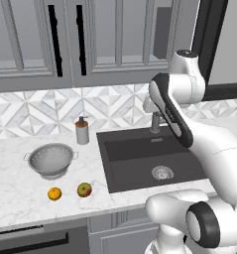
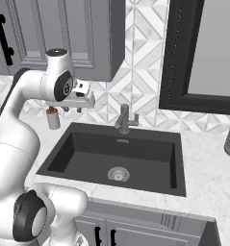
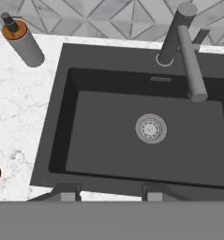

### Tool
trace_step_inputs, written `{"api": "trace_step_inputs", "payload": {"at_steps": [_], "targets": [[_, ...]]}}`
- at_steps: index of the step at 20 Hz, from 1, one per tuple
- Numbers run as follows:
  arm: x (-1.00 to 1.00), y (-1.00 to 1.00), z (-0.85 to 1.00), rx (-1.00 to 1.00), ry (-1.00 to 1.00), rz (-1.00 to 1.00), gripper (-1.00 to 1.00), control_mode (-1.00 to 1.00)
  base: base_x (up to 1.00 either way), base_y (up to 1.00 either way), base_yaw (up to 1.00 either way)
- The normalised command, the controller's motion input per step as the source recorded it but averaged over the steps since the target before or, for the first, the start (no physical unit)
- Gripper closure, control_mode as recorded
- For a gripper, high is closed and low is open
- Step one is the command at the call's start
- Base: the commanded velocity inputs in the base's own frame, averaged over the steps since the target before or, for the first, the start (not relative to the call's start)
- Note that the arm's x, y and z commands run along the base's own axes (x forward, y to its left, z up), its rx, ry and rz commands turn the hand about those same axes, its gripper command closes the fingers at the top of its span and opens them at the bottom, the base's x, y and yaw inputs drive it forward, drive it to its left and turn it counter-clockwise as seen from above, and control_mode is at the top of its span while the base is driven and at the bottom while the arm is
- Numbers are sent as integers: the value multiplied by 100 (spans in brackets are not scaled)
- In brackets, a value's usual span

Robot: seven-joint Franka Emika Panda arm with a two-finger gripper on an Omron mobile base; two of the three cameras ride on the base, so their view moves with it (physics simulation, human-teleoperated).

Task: Put the colander in the sink, put the tangerine, apple in the colander, and turn on the sink faucet and pour water over the colander.

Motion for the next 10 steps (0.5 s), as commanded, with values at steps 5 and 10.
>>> {"api": "trace_step_inputs", "payload": {"at_steps": [5,10], "targets": [[-24,6,-6,0,0,0,-100,-100,0,0,0],[-55,21,-24,0,1,0,-100,-100,0,0,0]]}}
